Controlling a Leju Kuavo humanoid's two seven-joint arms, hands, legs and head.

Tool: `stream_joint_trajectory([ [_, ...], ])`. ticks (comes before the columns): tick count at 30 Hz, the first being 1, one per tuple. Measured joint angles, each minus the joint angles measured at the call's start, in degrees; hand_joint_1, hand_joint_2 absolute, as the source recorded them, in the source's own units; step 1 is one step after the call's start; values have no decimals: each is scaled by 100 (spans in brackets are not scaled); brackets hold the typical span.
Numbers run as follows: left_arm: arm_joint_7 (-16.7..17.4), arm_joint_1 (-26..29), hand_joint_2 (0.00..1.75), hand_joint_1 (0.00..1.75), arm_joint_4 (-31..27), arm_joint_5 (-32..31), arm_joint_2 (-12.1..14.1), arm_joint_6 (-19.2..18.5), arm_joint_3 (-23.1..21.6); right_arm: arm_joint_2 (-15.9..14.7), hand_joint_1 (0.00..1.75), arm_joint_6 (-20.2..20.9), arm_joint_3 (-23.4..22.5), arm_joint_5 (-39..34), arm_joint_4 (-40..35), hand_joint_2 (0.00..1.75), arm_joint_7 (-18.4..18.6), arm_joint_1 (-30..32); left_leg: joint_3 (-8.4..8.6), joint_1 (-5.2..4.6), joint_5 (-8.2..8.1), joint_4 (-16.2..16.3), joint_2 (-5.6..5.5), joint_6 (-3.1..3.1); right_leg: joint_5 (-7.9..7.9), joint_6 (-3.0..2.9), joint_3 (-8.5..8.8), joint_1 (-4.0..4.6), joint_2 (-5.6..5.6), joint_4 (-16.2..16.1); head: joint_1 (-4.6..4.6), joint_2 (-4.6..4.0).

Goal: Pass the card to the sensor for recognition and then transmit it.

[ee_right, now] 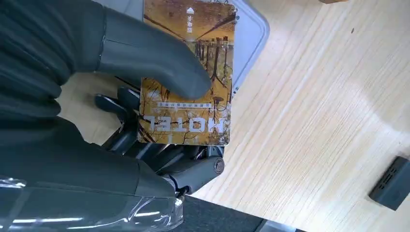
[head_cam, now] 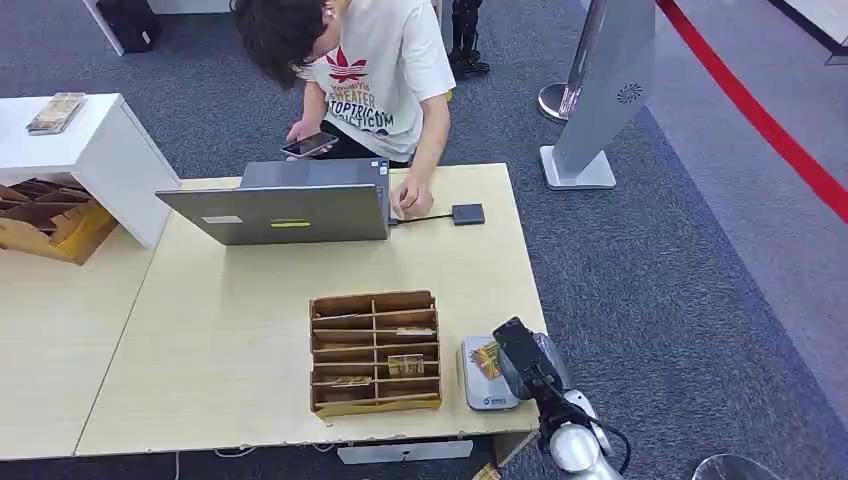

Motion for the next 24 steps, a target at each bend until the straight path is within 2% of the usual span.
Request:
stream_joint_trajectory([
  [24, -46, -1, 0, 0, 0, -35, 0, 59, 0, 2, 175, 0, -11, 7, 44, 175, -2, -42, 2, 0, 0, 0, 0, 0, 1, 0, 2, 0, 0, 0, 0, 0],
])
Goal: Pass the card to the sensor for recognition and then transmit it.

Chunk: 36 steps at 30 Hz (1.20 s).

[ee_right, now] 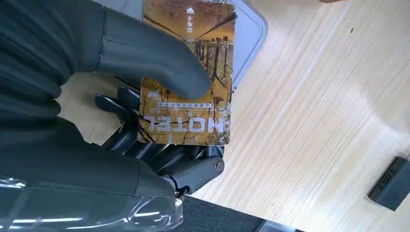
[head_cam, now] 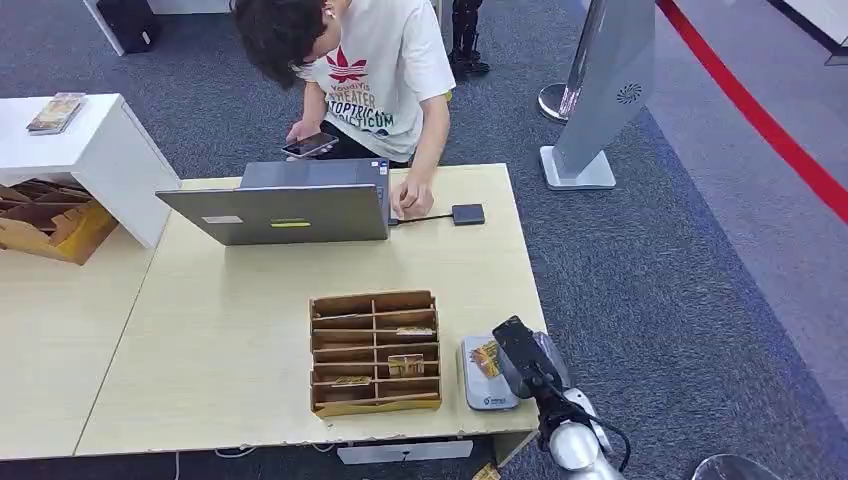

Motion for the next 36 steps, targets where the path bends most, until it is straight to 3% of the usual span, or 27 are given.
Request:
stream_joint_trajectory([
  [36, 0, -1, 0, 0, 0, 15, 2, -7, 72, 44, 175, -20, -2, -11, 50, 175, -15, -19, 1, 0, 1, 0, 1, 1, 0, 0, 1, 0, 0, 0, 0, 0],
])
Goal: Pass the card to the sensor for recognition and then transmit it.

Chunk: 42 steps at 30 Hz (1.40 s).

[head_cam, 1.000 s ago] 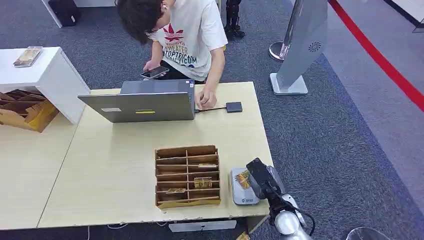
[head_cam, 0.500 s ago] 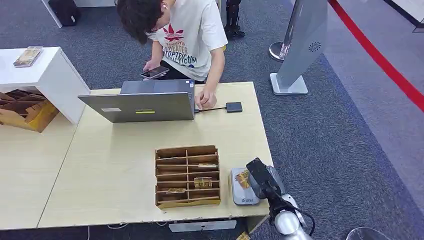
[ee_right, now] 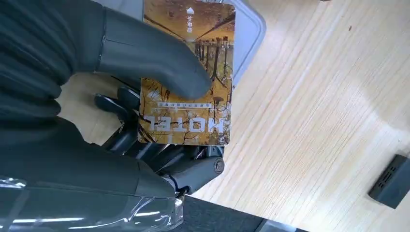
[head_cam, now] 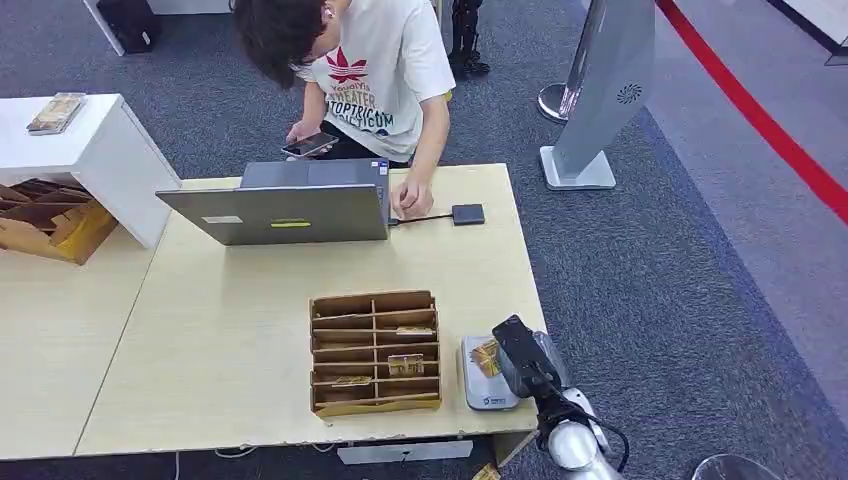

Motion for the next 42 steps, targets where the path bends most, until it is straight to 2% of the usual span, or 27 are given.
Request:
stream_joint_trajectory([
  [42, -4, -2, 0, 0, 0, -31, 2, 48, 13, 2, 175, -15, 0, -33, 57, 175, -17, -37, 1, 0, 0, 0, 0, 0, 0, 0, 1, 0, 0, 0, 0, 0],
])
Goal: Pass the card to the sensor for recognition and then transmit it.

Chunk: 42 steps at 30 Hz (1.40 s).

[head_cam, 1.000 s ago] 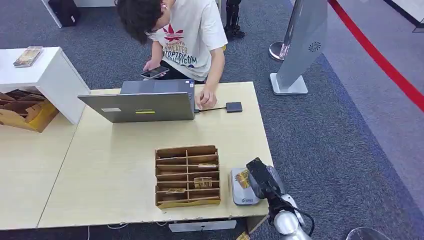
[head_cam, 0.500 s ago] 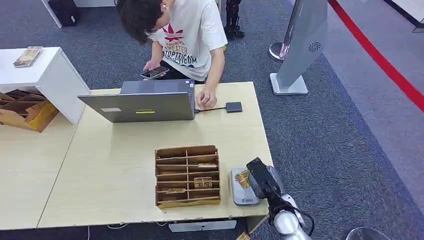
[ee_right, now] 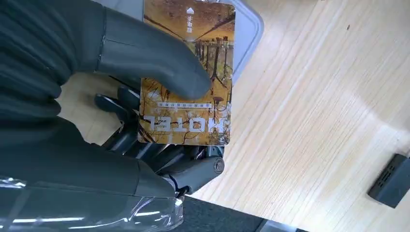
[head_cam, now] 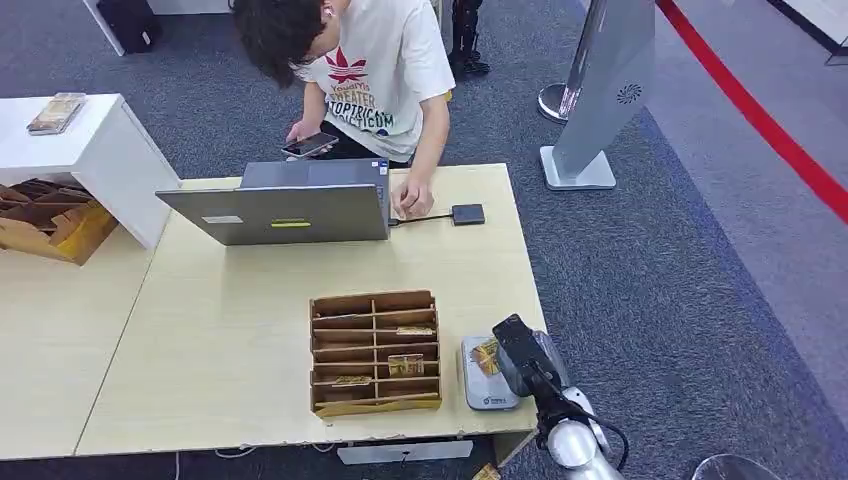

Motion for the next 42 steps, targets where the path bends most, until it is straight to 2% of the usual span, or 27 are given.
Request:
stream_joint_trajectory([
  [26, -2, -9, 0, 0, 0, -17, 0, 4, 0, 4, 175, -2, 0, 0, 94, 175, -44, -79, 0, 0, 0, 0, 0, 0, 0, 0, 0, 0, 0, 0, 0, 0],
  [42, -2, -8, 0, 0, 2, 18, 0, -4, 4, 4, 175, -251, 4, 315, -46, 175, -96, -38, -3, 0, 0, 0, -1, 0, 0, 0, -3, 0, 0, 0, 0, 0],
])
